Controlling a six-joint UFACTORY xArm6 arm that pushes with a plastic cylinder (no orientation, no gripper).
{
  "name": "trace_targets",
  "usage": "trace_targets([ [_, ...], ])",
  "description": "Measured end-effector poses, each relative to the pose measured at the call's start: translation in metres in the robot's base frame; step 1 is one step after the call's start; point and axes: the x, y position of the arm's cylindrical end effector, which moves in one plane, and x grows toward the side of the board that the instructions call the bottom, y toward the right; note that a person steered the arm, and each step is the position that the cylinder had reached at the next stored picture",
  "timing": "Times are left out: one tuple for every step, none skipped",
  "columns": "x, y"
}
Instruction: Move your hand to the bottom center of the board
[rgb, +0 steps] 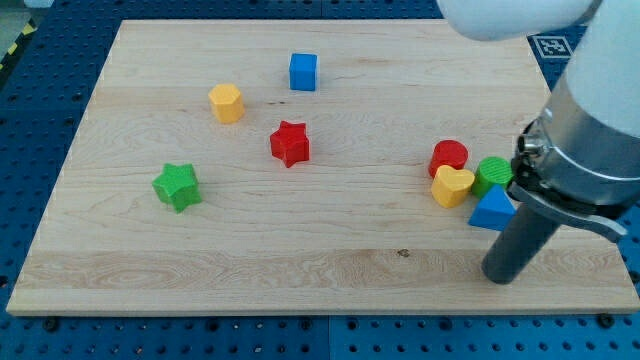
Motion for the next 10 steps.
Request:
trace_targets([
  [-0.008,-0.017],
  [-0.017,-0.025],
  [-0.018,-0.025],
  [-0.029,-0.035],
  [-0.032,-0.048],
  [-0.033,-0.068],
  [-0.039,-0.078],
  [-0.04,-0.09],
  [-0.041,-0.105],
  [-0.042,-0.115],
])
